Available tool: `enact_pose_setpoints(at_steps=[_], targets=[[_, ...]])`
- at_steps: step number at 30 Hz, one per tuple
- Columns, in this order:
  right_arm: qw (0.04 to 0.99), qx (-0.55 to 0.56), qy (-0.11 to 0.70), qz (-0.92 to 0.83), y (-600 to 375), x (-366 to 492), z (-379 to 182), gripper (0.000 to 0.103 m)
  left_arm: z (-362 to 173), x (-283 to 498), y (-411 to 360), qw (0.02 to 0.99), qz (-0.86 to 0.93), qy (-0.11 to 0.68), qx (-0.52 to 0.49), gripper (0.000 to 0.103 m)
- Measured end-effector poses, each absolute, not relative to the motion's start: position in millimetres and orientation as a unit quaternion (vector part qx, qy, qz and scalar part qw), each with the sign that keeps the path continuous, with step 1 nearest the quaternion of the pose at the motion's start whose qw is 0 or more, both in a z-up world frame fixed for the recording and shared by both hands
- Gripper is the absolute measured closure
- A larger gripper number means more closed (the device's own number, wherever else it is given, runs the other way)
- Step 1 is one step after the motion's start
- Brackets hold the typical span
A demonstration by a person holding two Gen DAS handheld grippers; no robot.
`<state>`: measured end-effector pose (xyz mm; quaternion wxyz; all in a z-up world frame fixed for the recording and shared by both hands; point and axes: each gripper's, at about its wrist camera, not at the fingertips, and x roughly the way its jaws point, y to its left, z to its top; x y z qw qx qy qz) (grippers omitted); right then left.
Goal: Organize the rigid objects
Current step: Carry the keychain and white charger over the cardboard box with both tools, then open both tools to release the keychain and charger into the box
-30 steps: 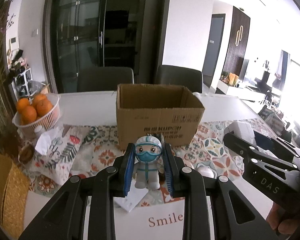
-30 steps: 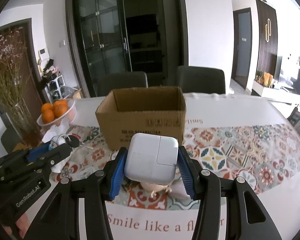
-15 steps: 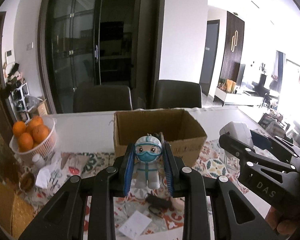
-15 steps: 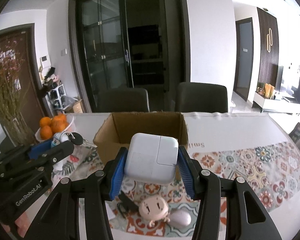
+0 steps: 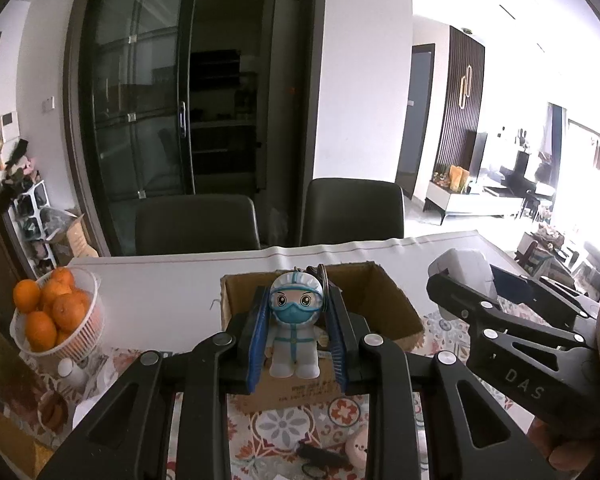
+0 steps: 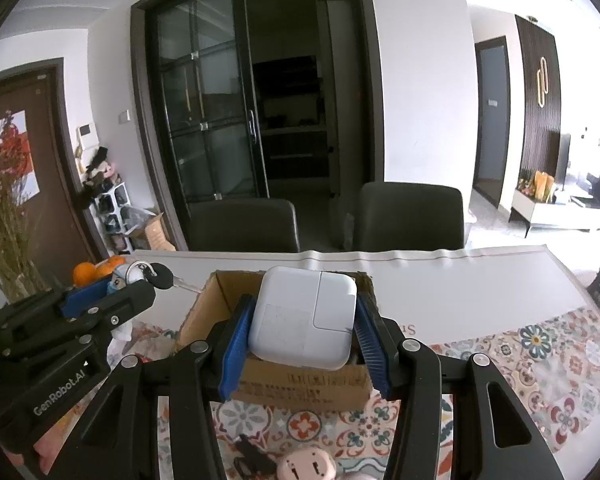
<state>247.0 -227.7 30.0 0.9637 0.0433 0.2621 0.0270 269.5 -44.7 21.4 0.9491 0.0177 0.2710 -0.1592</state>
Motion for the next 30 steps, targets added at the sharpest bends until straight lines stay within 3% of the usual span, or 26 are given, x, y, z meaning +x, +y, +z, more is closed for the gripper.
enact_pose_setpoints(at_steps=[20,30], targets=[[0.932,0.029,0.358,0.046,-240.2,341.8,13.1,0.052,-2.1,356.4,-65.7,0.918,-0.162,0.361,0.032,0.075],[0.895,0.026,0.440,0.064,-242.0,379.7,-22.9,0.052,-42.4,387.6,-74.4,0.884,-0.154,0.439,0.041,0.075]])
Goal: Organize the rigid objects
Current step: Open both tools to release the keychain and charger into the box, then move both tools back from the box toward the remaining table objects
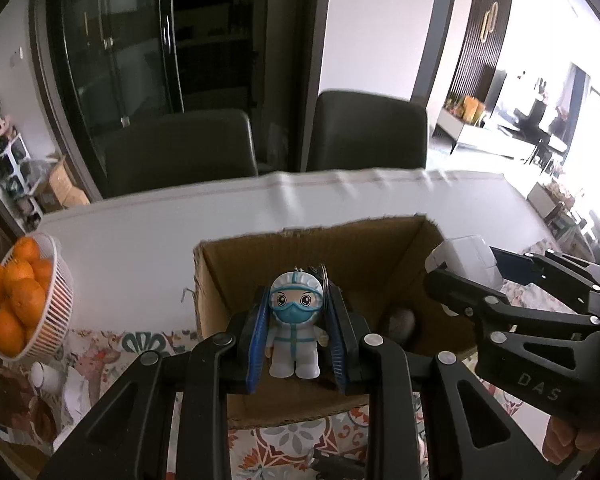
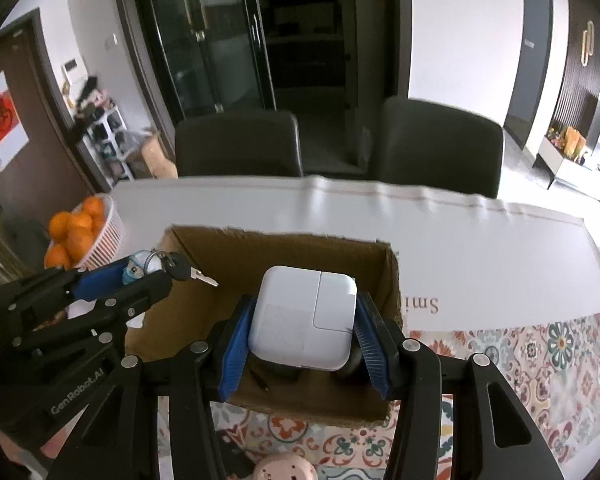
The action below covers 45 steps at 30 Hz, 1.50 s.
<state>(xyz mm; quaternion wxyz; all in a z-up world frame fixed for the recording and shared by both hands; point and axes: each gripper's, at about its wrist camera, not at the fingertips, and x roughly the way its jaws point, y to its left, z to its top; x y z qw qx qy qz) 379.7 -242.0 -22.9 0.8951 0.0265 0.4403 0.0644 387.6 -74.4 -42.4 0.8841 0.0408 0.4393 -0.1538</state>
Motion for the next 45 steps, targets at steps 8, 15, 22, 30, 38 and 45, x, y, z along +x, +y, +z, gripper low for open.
enact_pose_setpoints(at_steps=[8,15,22,30,38,45], targets=[[0.874,0.042,0.480,0.063,-250.6,393.2,-51.0,0.052,-63.3,394.7,-78.4,0.862,-0.150,0.482,0.044,0.069],[0.874,0.041,0.482,0.044,-254.0,388.8,-53.3,0.049,-62.7,389.7,-77.2,0.868,-0.130,0.476,0.056,0.056],[0.887,0.037,0.459,0.034,-251.5,369.4,-39.5,0.048,-49.6,370.1,-69.5,0.883,-0.109,0.453,0.061,0.048],[0.897,0.045,0.439,0.037,-250.0,346.8,-28.9,0.045,-30.9,341.0,-61.1,0.896,-0.098,0.428,0.070,0.042],[0.903,0.040,0.425,0.050,-240.1,322.2,-18.7,0.038,-18.7,315.3,-50.2,0.907,-0.086,0.408,0.066,0.040],[0.903,0.040,0.425,0.056,-234.3,302.2,-20.0,0.036,-18.2,292.0,-40.2,0.911,-0.072,0.402,0.067,0.039]])
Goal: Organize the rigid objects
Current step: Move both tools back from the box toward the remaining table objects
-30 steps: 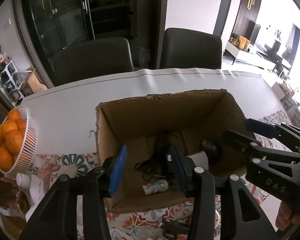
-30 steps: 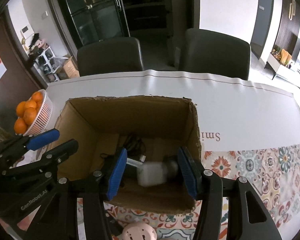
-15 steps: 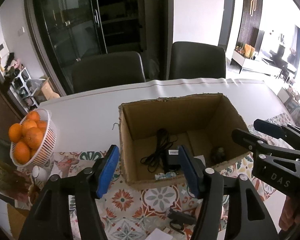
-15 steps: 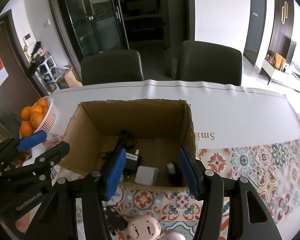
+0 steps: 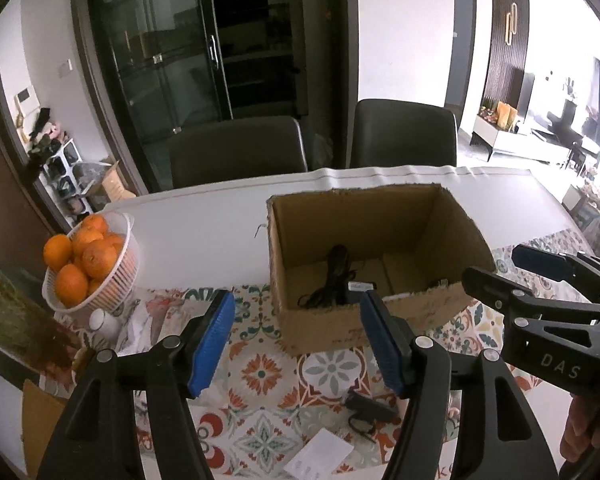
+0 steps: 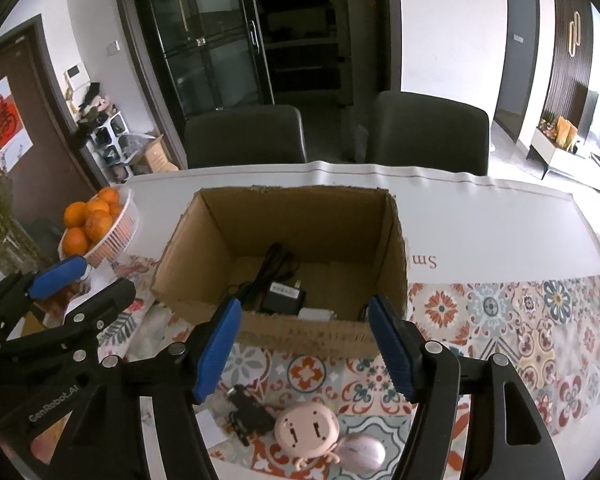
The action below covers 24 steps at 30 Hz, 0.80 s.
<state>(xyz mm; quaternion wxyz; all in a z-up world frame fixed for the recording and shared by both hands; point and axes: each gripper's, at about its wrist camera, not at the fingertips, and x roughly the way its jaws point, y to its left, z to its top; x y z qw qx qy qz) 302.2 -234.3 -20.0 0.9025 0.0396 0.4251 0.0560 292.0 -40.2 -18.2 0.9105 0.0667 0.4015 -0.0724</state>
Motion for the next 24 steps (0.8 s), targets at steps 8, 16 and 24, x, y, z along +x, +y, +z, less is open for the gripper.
enact_pose_setpoints(at_steps=[8,16,24], targets=[[0.891,0.036,0.448,0.065,-228.1,285.3,-34.8,0.036,-33.3,271.2,-31.2,0.901,-0.071,0.422,0.067,0.038],[0.874,0.033,0.479,0.075,-219.6,272.1,-57.8,0.036,-54.6,257.5,-23.8,0.889,-0.075,0.446,0.076,0.038],[0.860,0.027,0.504,0.079,-211.4,262.0,-80.9,0.036,-76.6,246.0,-19.7,0.874,-0.083,0.472,0.082,0.038]])
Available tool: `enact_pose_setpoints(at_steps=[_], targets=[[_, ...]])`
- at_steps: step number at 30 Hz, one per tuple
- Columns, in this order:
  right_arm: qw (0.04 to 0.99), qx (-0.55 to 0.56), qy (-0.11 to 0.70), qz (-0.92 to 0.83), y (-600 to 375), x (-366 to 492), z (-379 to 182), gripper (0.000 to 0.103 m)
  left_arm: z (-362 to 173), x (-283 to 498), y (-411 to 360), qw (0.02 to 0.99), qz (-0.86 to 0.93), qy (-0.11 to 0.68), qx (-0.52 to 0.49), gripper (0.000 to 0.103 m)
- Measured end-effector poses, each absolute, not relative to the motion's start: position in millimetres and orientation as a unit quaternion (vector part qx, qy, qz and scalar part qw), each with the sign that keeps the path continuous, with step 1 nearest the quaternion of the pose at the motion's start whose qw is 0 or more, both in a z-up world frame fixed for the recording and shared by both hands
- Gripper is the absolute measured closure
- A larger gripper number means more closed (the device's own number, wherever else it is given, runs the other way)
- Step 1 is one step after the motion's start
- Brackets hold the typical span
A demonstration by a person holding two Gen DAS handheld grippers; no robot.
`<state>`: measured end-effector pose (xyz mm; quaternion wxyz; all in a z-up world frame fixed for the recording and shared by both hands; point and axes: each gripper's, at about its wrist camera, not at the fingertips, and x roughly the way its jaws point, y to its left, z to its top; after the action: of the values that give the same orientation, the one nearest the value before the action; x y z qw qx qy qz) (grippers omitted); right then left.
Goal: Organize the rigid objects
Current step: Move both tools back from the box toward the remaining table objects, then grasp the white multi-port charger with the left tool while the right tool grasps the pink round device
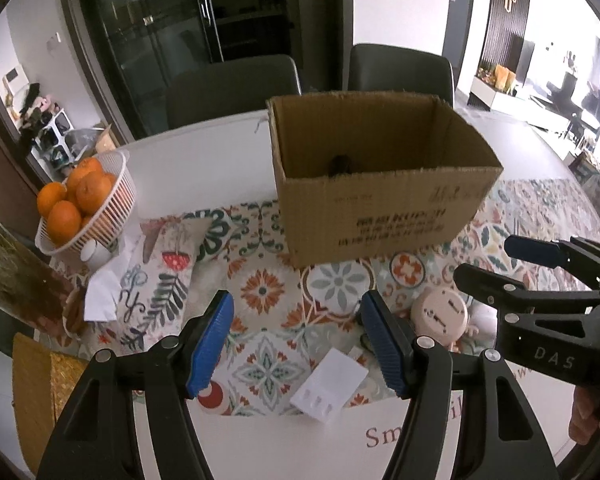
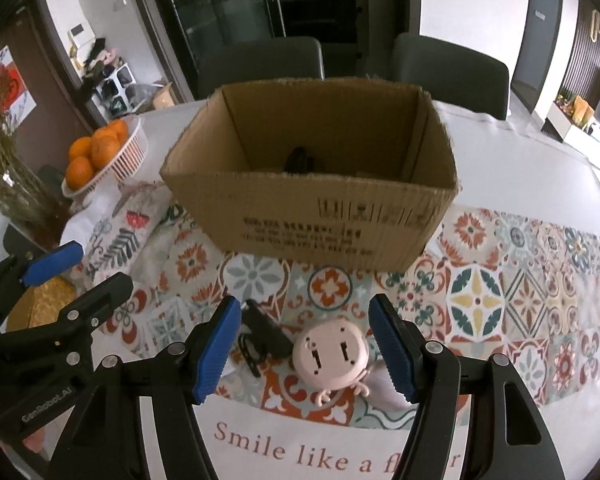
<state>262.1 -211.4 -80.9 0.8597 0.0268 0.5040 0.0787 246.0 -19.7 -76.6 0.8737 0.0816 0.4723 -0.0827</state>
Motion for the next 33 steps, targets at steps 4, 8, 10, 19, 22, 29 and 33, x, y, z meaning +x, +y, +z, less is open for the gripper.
enact_pose_setpoints(at_steps=[4,8,10,19,22,29,33], targets=[[0.853,0.022,0.515,0.083,-208.3,256.9,-89.6,0.032,-87.0,240.8,-20.2,0.866,-0.090,0.485,0.085,0.038],[0.844,0.017,0.529,0.084,-207.0,251.7,-100.9,0.032,-99.9,235.8,-21.4,0.856,-0.097,0.500,0.092,0.038],[0.840,0.014,0.536,0.086,-206.4,249.3,-106.5,0.032,-106.2,233.9,-22.4,0.851,-0.100,0.507,0.095,0.038],[0.821,0.008,0.564,0.090,-207.8,243.7,-131.6,0.032,-133.7,225.5,-25.7,0.826,-0.119,0.543,0.092,0.038],[0.817,-0.001,0.570,0.088,-207.2,241.6,-138.4,0.032,-142.6,222.7,-27.2,0.817,-0.127,0.555,0.088,0.038],[0.804,-0.014,0.588,0.091,-205.8,237.7,-154.5,0.032,-163.7,216.1,-29.7,0.794,-0.144,0.583,0.092,0.038],[0.798,-0.031,0.594,0.097,-201.6,235.5,-160.7,0.032,-174.4,216.2,-31.2,0.781,-0.151,0.598,0.097,0.038]])
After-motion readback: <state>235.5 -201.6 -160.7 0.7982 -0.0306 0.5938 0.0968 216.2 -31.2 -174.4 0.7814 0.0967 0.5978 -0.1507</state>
